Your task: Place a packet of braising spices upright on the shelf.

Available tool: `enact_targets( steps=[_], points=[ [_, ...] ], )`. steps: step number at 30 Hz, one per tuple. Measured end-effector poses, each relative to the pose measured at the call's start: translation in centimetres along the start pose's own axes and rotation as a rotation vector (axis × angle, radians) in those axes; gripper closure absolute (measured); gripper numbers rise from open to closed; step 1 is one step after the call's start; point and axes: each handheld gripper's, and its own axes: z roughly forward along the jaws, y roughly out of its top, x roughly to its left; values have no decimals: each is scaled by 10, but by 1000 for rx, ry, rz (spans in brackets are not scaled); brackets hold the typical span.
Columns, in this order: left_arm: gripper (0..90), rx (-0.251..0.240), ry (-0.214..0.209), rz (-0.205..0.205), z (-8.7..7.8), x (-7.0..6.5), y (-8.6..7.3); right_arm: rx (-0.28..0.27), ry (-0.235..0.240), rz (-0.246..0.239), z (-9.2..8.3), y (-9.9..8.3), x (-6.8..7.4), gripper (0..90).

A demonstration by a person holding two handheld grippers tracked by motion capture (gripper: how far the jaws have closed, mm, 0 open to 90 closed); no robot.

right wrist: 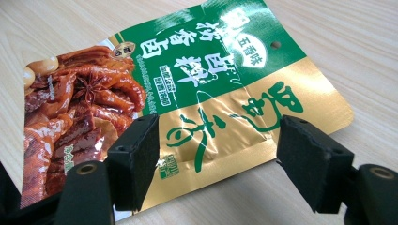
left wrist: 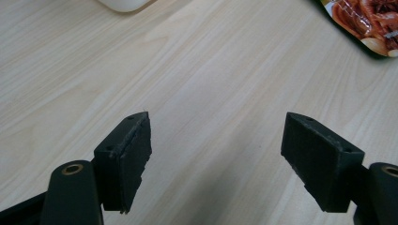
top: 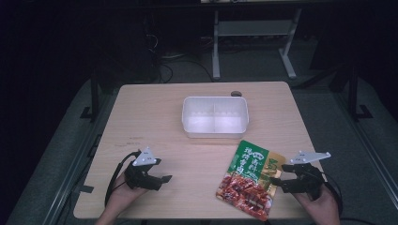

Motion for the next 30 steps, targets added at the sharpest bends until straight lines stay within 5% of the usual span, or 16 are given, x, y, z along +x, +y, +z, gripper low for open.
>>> enact_targets(
  steps=[10,19,30],
  points=[
    [247,-10,-18,31,3,-10,7,26,2,2,2,1,-3,282],
    [253,-3,-90,70,21,-30,26,40,6,-2,4,6,-8,283],
    [298,41,-182,194,59,-72,62,55,10,32,5,20,-29,276]
  ],
)
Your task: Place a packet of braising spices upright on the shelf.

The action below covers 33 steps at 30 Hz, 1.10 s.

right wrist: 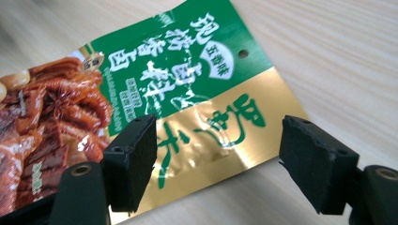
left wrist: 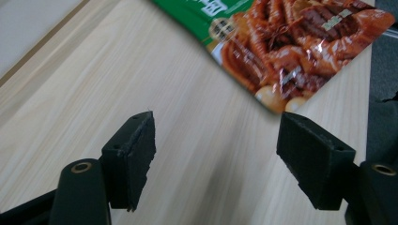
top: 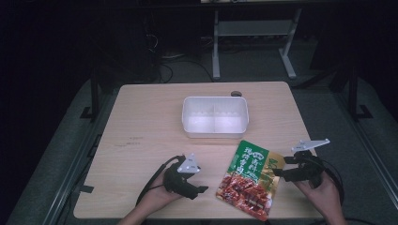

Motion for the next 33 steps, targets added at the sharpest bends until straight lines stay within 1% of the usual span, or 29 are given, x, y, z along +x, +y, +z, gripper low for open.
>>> enact_targets(
  steps=[1,2,3,5,6,8,9,10,11,13,14,15,16,18,19,20,21,22,23,25,28,30,33],
  points=[
    [303,10,-7,12,8,-2,6,0,2,3,0,2,-2,276],
    [304,10,-7,12,8,-2,6,0,2,3,0,2,-2,276],
    [307,20,-14,20,15,-3,12,1,4,6,1,5,-5,276],
    [317,27,-20,28,21,-4,17,9,3,5,2,9,-8,276],
    [318,27,-20,28,21,-4,17,9,3,5,2,9,-8,276],
    [327,21,-34,24,26,-5,22,17,1,3,3,12,-10,276],
    [348,20,-45,22,31,-6,26,27,-3,0,4,15,-12,276],
    [358,20,-45,22,31,-6,26,27,-4,-5,5,17,-14,276],
    [378,27,-57,19,37,-6,30,32,1,-1,5,18,-15,276],
    [411,33,-62,25,43,-7,34,50,-3,-1,7,22,-18,276],
    [427,33,-62,25,43,-7,34,50,-3,-1,7,22,-18,276],
    [427,37,-65,27,46,-8,36,54,-4,-1,8,24,-19,276],
    [457,39,-70,30,49,-9,38,63,-1,0,9,29,-22,277],
    [485,61,-81,50,58,-12,44,77,2,-3,11,33,-25,277],
    [496,68,-86,53,61,-14,46,89,0,-7,12,35,-26,277],
    [507,68,-86,53,61,-14,46,89,0,-7,12,35,-26,277],
    [520,78,-86,62,63,-15,48,108,2,-9,14,39,-28,278],
    [535,83,-100,70,69,-18,51,115,5,-11,15,41,-29,280],
    [546,83,-100,70,69,-18,51,126,10,-8,16,43,-31,280],
    [572,92,-111,81,75,-22,54,152,11,-9,19,47,-34,280],
    [579,99,-118,77,77,-22,55,192,15,-4,25,51,-39,286],
    [583,101,-120,71,78,-21,55,210,35,19,30,51,-44,290],
    [585,105,-121,65,78,-21,55,255,50,29,38,49,-49,322]
  ],
)
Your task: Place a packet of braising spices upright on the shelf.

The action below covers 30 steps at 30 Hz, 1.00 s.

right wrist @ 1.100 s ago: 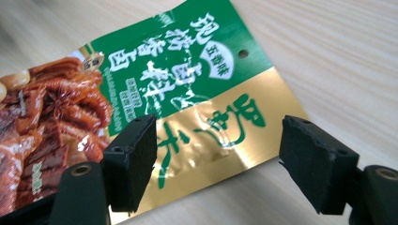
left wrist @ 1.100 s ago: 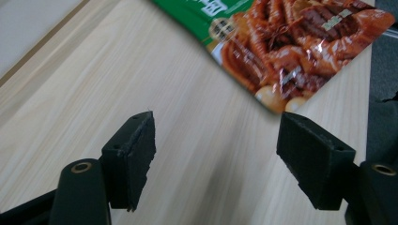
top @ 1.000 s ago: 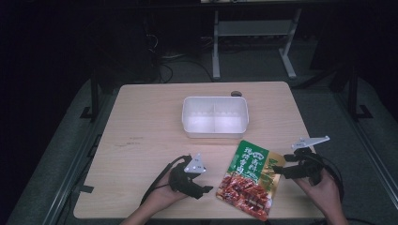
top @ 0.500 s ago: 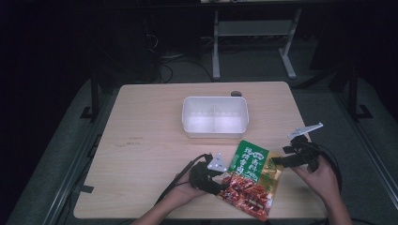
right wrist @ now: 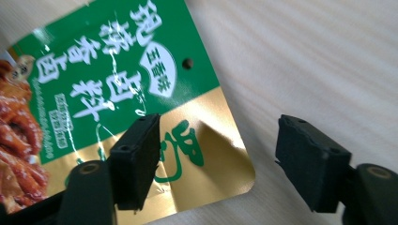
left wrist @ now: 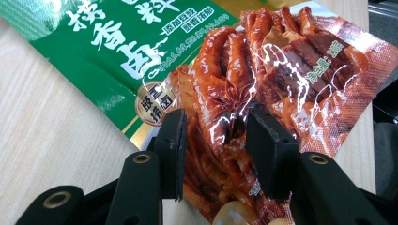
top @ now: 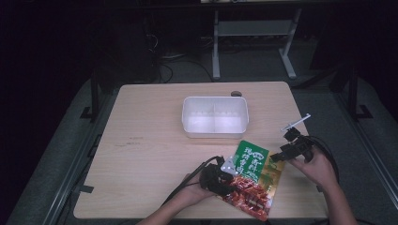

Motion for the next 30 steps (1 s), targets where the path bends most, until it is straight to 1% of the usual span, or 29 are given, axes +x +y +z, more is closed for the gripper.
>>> enact_targets(
  steps=[1,3,5,6,7,10,12,14,15,16,17,18,19,23,24,25,26,28,29,30],
  points=[
    [585,0,1,0,0,0,0,14,1,1,2,0,-1,341],
    [584,2,4,2,0,0,0,26,22,-11,4,1,0,391],
    [582,3,5,3,1,-1,0,31,31,-11,5,1,0,401],
    [581,4,6,0,1,-1,0,37,58,-15,7,2,0,427],
    [580,5,7,0,1,-1,0,38,57,-15,7,2,1,430],
    [575,11,11,0,1,-1,0,23,71,-9,3,2,1,445],
    [571,11,11,-2,1,-1,0,7,80,-14,-2,1,3,467],
    [569,9,10,-4,2,-1,0,2,88,-32,-7,2,6,504],
    [568,9,10,-4,2,-1,0,2,88,-32,-7,2,6,504],
    [567,9,11,-6,2,-1,0,-1,108,-51,-14,3,10,545],
    [566,9,11,-6,2,-1,0,1,117,-62,-16,4,12,562],
    [566,10,12,-4,2,-1,0,1,117,-62,-16,4,12,562],
    [562,10,14,-6,2,-1,0,14,158,-78,-18,6,14,601],
    [559,7,16,-7,3,-1,1,52,222,-79,-11,7,13,636],
    [559,7,17,-7,3,-1,1,62,229,-75,-8,7,13,634],
    [558,7,17,-7,3,-1,1,62,229,-75,-8,7,13,634],
    [558,7,18,-8,3,-1,1,71,227,-72,-5,8,12,637],
    [557,7,19,-7,3,-1,1,107,208,-75,4,11,14,658],
    [556,7,19,-7,3,-1,1,107,208,-75,4,11,14,658],
    [556,6,19,-7,3,-1,1,122,202,-79,9,13,15,686]
  ],
)
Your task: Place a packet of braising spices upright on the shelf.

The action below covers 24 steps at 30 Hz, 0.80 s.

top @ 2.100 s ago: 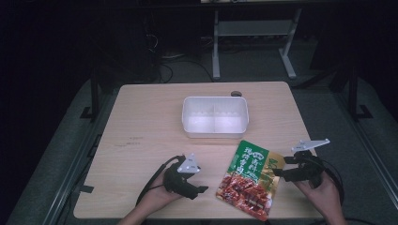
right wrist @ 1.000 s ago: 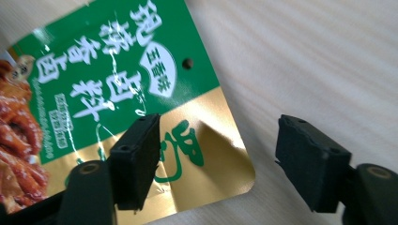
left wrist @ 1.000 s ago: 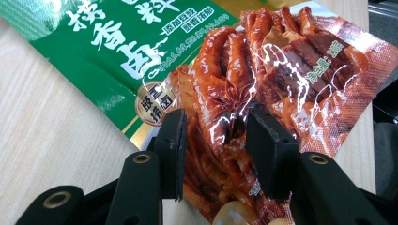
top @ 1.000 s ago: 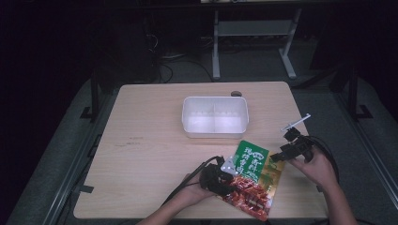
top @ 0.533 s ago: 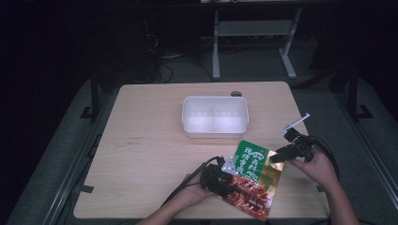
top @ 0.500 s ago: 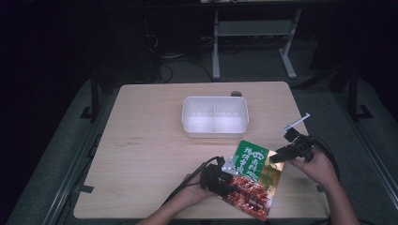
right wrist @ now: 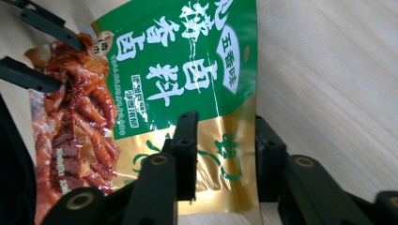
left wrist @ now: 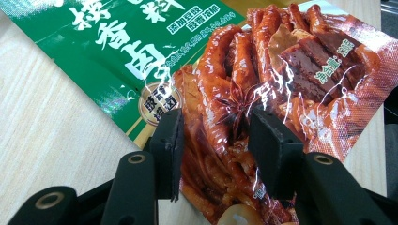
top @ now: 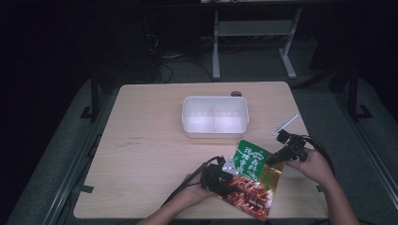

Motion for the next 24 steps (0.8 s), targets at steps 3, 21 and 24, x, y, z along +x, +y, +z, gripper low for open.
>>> enact_targets(
  steps=[3,21,24],
  points=[
    [554,0,1,2,0,0,0,11,-11,2,3,2,0,747],
    [493,-41,52,-3,-26,5,-10,-11,-6,3,-5,-2,3,895],
    [483,-56,80,-2,-41,7,-19,-18,-10,-3,-10,-2,8,896]
  ],
)
